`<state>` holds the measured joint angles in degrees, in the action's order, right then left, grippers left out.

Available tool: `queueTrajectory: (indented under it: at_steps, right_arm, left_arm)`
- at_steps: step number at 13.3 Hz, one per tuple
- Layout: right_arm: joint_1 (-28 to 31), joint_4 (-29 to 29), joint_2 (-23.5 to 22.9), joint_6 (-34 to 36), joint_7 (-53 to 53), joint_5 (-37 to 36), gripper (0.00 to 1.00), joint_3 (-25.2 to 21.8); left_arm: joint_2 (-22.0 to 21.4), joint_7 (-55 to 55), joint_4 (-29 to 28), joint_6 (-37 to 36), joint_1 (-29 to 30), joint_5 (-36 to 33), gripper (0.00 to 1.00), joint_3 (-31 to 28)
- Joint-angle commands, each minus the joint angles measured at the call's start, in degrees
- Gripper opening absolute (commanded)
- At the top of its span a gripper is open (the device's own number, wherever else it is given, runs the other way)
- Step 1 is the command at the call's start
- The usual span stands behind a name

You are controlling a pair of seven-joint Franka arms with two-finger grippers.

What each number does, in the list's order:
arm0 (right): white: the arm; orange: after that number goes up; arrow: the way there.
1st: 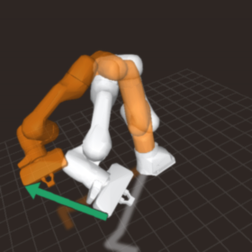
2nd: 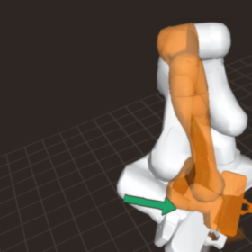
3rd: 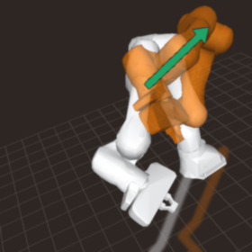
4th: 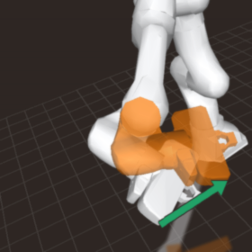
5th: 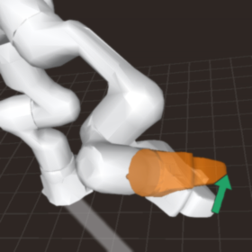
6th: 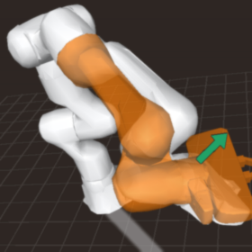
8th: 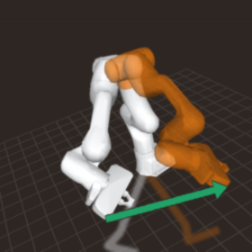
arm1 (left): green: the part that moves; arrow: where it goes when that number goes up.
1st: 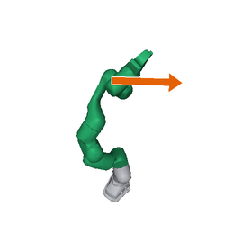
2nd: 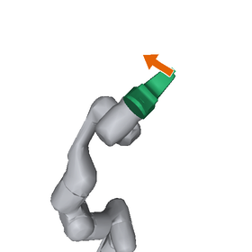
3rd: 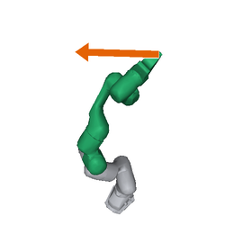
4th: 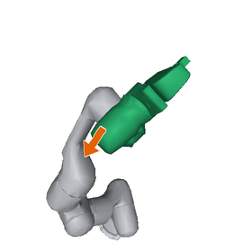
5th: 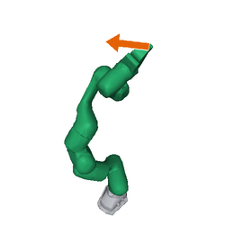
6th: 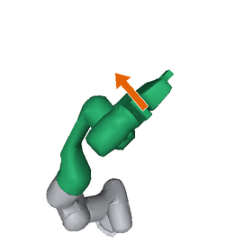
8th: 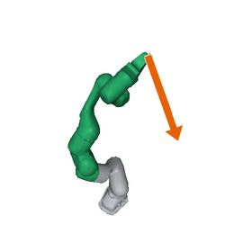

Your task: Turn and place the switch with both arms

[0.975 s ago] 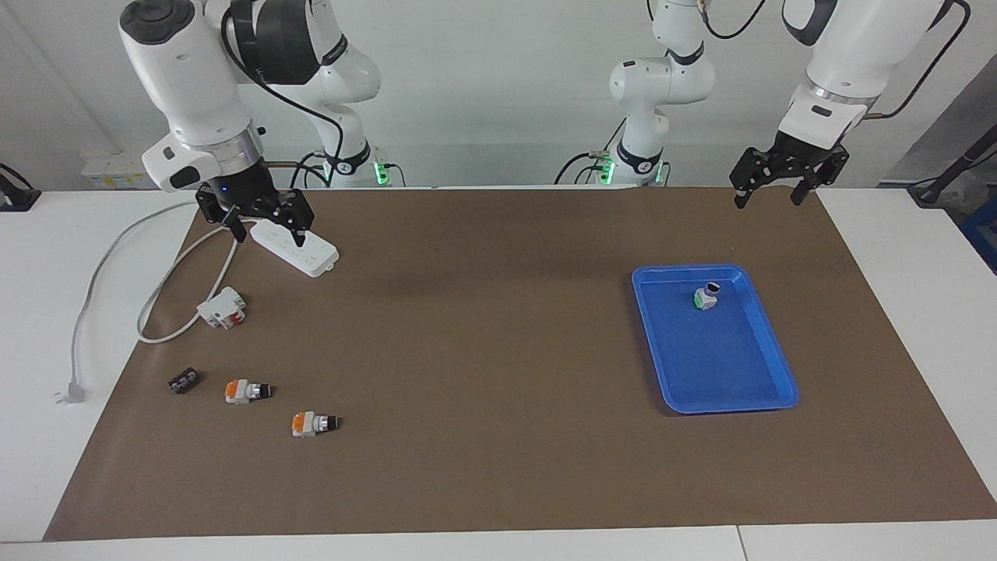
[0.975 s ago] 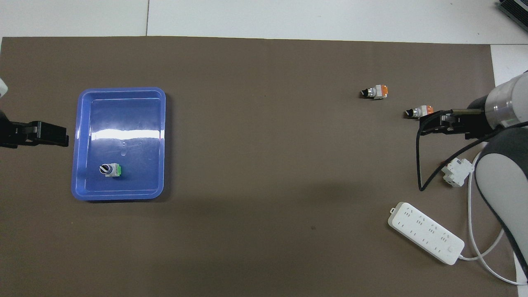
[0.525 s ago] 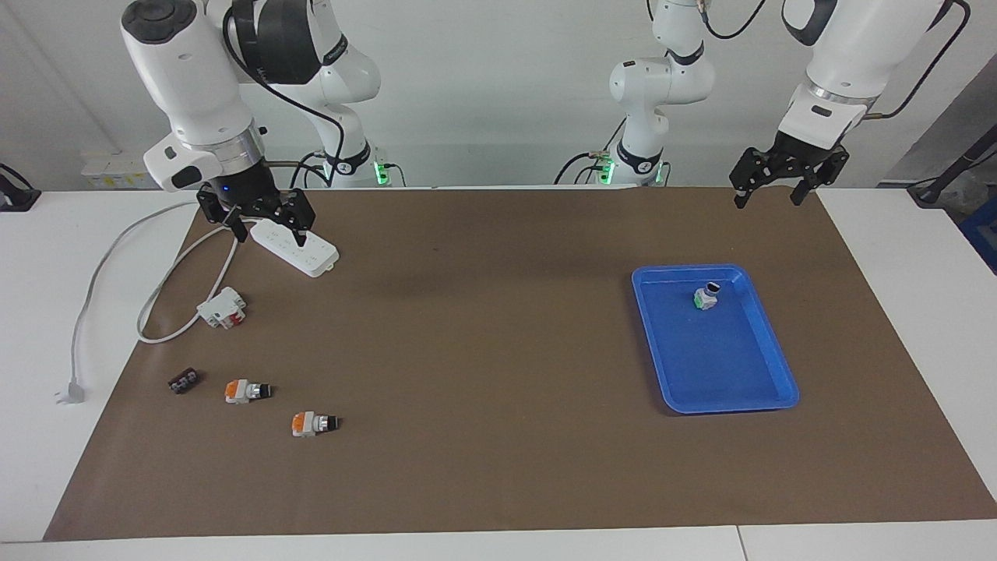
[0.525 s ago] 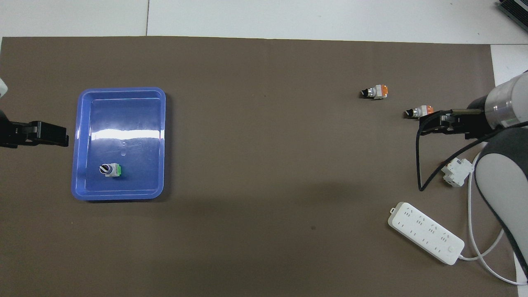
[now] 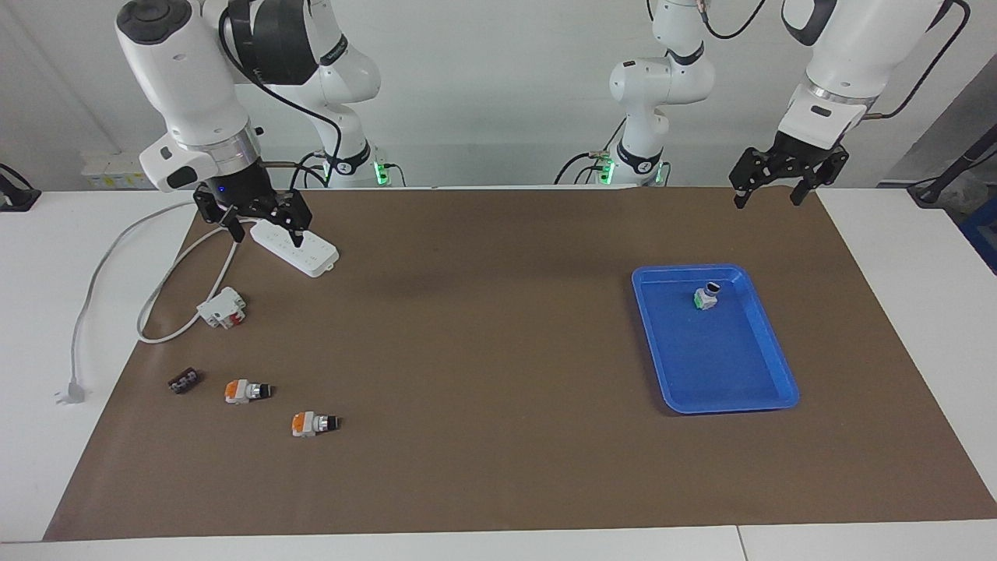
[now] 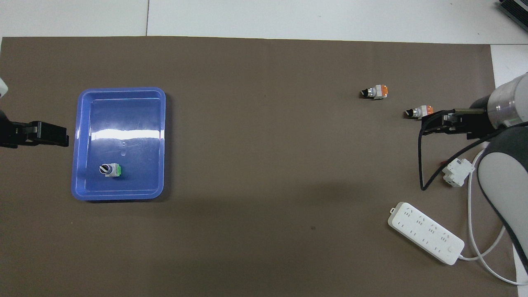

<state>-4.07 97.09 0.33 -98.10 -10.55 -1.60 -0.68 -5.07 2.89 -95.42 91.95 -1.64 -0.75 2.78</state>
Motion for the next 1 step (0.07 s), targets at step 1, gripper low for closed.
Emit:
queueTrajectory:
  at_steps: [1]
  right_arm:
    - [0.6,0.6,0.6,-0.9,0.7,0.5,1.00,0.0]
  left_arm:
    - [0.1,-0.2,0.7,0.1,-0.4,-1.1,1.00,-0.1]
